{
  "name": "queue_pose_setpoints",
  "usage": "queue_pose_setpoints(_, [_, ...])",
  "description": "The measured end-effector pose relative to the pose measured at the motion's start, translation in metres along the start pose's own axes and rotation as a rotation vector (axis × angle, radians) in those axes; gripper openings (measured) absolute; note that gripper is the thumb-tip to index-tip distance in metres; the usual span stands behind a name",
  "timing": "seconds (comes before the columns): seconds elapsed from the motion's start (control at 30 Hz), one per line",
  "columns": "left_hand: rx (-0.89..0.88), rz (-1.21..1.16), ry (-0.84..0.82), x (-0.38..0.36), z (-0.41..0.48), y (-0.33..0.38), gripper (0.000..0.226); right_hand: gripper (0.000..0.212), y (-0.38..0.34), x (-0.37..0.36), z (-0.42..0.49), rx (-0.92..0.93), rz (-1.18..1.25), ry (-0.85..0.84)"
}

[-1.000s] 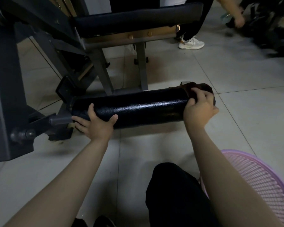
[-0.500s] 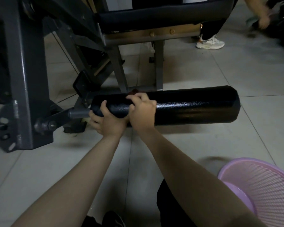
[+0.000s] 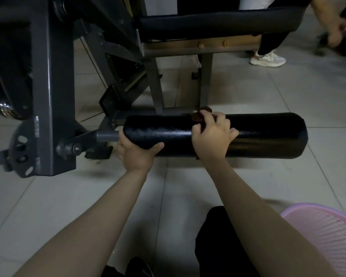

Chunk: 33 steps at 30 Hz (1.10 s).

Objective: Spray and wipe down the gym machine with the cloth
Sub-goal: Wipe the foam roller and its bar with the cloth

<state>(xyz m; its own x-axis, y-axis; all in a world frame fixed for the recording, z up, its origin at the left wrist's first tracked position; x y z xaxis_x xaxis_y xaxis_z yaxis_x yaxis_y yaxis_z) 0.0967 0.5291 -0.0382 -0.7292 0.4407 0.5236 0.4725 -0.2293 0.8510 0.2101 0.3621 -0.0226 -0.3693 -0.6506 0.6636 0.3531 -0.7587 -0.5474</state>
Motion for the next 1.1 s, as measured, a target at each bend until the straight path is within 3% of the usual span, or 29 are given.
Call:
queue_pose_setpoints(0.23, [-0.060,-0.013,0.027,0.002,0.004,-0.003,0.130,0.039,-0.052,-0.028,-0.004,0.152,0.101,-0.111])
queue_pose_setpoints(0.57, [-0.103,0.025,-0.102,0.010,0.021,0.008,0.109,0.036,-0.137,-0.070,0.014,0.377,0.154,-0.605])
queue_pose_setpoints(0.67, [-0.099,0.076,-0.206,0.012,0.024,0.003,0.078,0.031,-0.162,-0.080,0.000,0.454,0.253,-0.688])
queue_pose_setpoints(0.8, [-0.090,0.094,-0.224,0.014,0.025,-0.002,0.059,0.026,-0.164,-0.073,-0.011,0.497,0.266,-0.596])
queue_pose_setpoints(0.93, [-0.079,0.014,-0.141,0.019,0.025,0.000,0.103,0.039,-0.119,-0.055,-0.007,0.465,0.162,-0.398])
queue_pose_setpoints(1.1, [-0.084,-0.019,-0.086,0.018,0.027,-0.001,0.116,0.039,-0.045,-0.028,0.005,0.322,0.006,-0.077])
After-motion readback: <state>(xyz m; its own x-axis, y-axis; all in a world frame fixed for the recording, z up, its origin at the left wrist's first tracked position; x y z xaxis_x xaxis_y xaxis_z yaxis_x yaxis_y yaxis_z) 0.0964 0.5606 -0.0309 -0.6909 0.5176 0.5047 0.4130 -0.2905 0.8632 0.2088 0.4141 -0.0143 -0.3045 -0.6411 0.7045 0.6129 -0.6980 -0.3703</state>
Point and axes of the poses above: each hand's wrist, its own z-axis towards the middle knuckle, its own x-axis out of the back of the hand, y = z × x, the point moved 2 cm from there along z, towards the middle knuckle, and after that the axes turned 1 degree about x, right-handed, at the moved point
